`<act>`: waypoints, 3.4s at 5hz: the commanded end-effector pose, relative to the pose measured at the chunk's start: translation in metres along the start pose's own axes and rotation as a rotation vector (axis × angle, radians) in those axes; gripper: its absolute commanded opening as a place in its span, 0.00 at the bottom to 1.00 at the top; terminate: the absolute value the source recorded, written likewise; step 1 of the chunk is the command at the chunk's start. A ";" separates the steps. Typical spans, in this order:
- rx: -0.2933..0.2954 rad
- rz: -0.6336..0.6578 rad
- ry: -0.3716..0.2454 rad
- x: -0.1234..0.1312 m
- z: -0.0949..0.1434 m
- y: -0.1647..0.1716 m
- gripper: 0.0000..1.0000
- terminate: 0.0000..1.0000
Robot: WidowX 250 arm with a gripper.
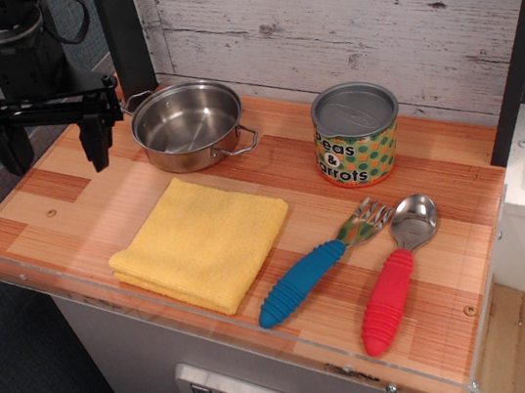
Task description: Place the pot on the yellow rag.
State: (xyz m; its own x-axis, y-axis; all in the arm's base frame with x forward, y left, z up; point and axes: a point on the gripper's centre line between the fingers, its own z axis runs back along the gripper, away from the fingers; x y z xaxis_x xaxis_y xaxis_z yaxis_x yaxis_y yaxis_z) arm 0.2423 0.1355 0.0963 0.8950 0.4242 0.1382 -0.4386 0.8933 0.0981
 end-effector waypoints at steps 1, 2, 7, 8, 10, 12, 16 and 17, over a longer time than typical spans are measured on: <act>0.000 0.000 0.000 0.000 0.000 0.000 1.00 0.00; 0.012 0.172 -0.035 0.009 0.000 -0.007 1.00 0.00; -0.026 0.513 -0.097 0.086 -0.047 -0.042 1.00 0.00; -0.025 0.532 -0.063 0.088 -0.063 -0.041 1.00 0.00; -0.007 0.548 -0.026 0.083 -0.082 -0.035 0.00 0.00; -0.059 0.571 -0.051 0.088 -0.069 -0.033 0.00 0.00; -0.116 0.540 -0.118 0.070 -0.033 -0.027 0.00 0.00; -0.094 0.497 -0.120 0.052 -0.029 -0.028 0.00 0.00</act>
State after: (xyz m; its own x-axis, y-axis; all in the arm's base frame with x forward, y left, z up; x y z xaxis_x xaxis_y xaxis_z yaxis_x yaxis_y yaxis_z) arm 0.2980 0.1324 0.0538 0.5716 0.7931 0.2102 -0.8010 0.5950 -0.0666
